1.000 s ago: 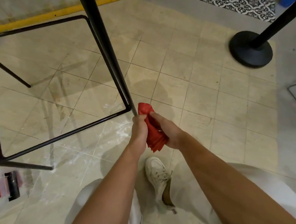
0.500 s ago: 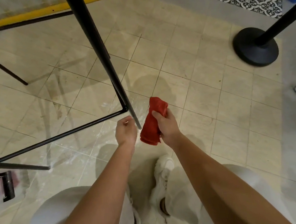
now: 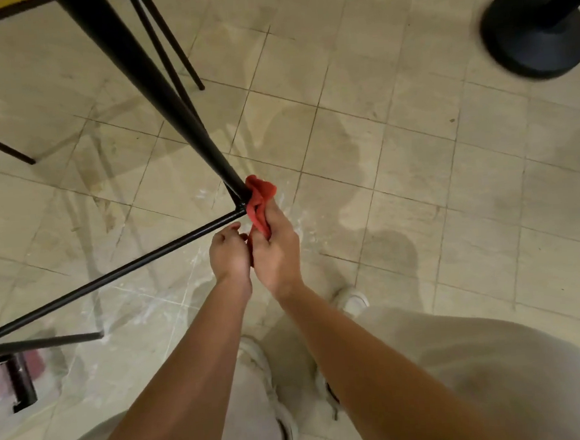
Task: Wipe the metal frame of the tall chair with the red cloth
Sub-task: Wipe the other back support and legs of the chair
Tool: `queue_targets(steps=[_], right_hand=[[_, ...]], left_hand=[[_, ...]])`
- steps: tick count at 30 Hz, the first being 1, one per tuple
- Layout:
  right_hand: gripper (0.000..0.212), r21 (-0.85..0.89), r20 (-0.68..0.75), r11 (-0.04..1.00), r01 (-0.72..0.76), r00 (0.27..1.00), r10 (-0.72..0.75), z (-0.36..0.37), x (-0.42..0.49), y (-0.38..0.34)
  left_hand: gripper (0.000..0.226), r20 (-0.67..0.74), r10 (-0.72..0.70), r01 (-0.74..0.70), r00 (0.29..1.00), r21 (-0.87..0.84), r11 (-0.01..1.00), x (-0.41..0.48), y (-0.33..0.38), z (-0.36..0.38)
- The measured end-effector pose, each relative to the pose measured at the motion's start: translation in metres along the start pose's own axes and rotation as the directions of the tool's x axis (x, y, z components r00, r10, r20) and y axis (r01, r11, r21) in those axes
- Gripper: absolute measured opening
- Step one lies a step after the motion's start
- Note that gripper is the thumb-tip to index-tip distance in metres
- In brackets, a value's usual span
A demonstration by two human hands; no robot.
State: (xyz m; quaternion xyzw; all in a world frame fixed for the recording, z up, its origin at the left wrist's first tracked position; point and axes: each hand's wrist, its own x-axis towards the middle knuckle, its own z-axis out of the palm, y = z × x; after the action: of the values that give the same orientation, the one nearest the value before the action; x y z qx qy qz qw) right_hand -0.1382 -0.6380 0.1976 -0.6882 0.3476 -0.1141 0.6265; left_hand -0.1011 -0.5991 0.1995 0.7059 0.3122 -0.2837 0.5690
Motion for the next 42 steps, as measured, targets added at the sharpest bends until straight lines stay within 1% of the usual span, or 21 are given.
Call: queue_targets(steps=[3, 7, 12, 15, 18, 20, 22, 23, 25, 27, 30, 33, 35, 37, 39, 42], right_hand=[[0.066, -0.071, -0.023, 0.996, -0.055, 0.998, 0.053, 0.003, 0.009, 0.02], [0.047, -0.121, -0.045, 0.989, -0.083, 0.996, 0.078, -0.001, 0.02, 0.046], [0.048, -0.273, 0.008, 0.948, -0.163, 0.985, 0.171, -0.005, 0.038, 0.066], [0.047, -0.208, 0.005, 0.956, -0.205, 0.977, 0.211, -0.009, 0.041, 0.064], [0.041, -0.097, -0.038, 0.979, -0.179, 0.984, 0.176, -0.008, 0.031, 0.055], [0.04, -0.067, -0.073, 0.986, -0.153, 0.986, 0.148, -0.004, 0.026, 0.056], [0.044, -0.088, -0.088, 0.988, -0.125, 0.989, 0.117, 0.002, 0.027, 0.065], [0.047, -0.101, -0.093, 0.985, -0.141, 0.987, 0.132, 0.005, 0.03, 0.072], [0.05, -0.126, -0.093, 0.97, -0.209, 0.976, 0.199, 0.007, 0.036, 0.086], [0.05, -0.189, -0.078, 0.942, -0.278, 0.96, 0.268, 0.008, 0.044, 0.102], [0.048, -0.311, -0.023, 0.891, -0.33, 0.94, 0.34, 0.004, 0.051, 0.118], [0.049, -0.375, 0.031, 0.848, -0.375, 0.909, 0.416, 0.0, 0.063, 0.134], [0.045, -0.412, 0.05, 0.821, -0.396, 0.89, 0.454, -0.002, 0.071, 0.142], [0.043, -0.419, 0.058, 0.806, -0.418, 0.874, 0.483, -0.005, 0.076, 0.146], [0.045, -0.413, 0.066, 0.805, -0.426, 0.868, 0.493, -0.007, 0.079, 0.146], [0.046, -0.323, 0.029, 0.857, -0.401, 0.901, 0.433, -0.011, 0.074, 0.139]], left_hand=[[0.03, 0.05, -0.046, 0.045, 0.998, 0.024, 0.999, 0.013, -0.007, 0.007], [0.03, 0.098, -0.059, 0.056, 0.993, 0.039, 0.998, 0.029, -0.014, 0.019], [0.031, 0.095, -0.052, 0.047, 0.994, 0.059, 0.997, 0.046, -0.021, 0.029], [0.032, 0.083, -0.051, 0.047, 0.995, 0.049, 0.998, 0.052, -0.021, 0.031], [0.031, 0.076, -0.067, 0.066, 0.995, 0.016, 0.998, 0.058, -0.023, 0.03], [0.031, 0.069, -0.069, 0.069, 0.995, -0.007, 0.998, 0.062, -0.026, 0.03], [0.031, 0.065, -0.055, 0.055, 0.996, -0.008, 0.998, 0.067, -0.027, 0.032], [0.032, 0.067, -0.054, 0.054, 0.996, 0.003, 0.999, 0.07, -0.028, 0.034], [0.033, 0.071, -0.06, 0.058, 0.996, 0.036, 0.998, 0.074, -0.031, 0.037], [0.033, 0.069, -0.07, 0.065, 0.995, 0.07, 0.995, 0.078, -0.038, 0.042], [0.034, 0.075, -0.093, 0.086, 0.993, 0.088, 0.992, 0.079, -0.047, 0.045], [0.036, 0.071, -0.111, 0.101, 0.991, 0.129, 0.986, 0.088, -0.054, 0.049], [0.036, 0.068, -0.105, 0.093, 0.992, 0.153, 0.984, 0.095, -0.057, 0.051], [0.033, 0.054, -0.093, 0.082, 0.994, 0.174, 0.981, 0.097, -0.057, 0.051], [0.031, 0.044, -0.08, 0.071, 0.996, 0.177, 0.982, 0.1, -0.057, 0.05], [0.032, 0.052, -0.073, 0.062, 0.996, 0.188, 0.98, 0.1, -0.058, 0.047]])
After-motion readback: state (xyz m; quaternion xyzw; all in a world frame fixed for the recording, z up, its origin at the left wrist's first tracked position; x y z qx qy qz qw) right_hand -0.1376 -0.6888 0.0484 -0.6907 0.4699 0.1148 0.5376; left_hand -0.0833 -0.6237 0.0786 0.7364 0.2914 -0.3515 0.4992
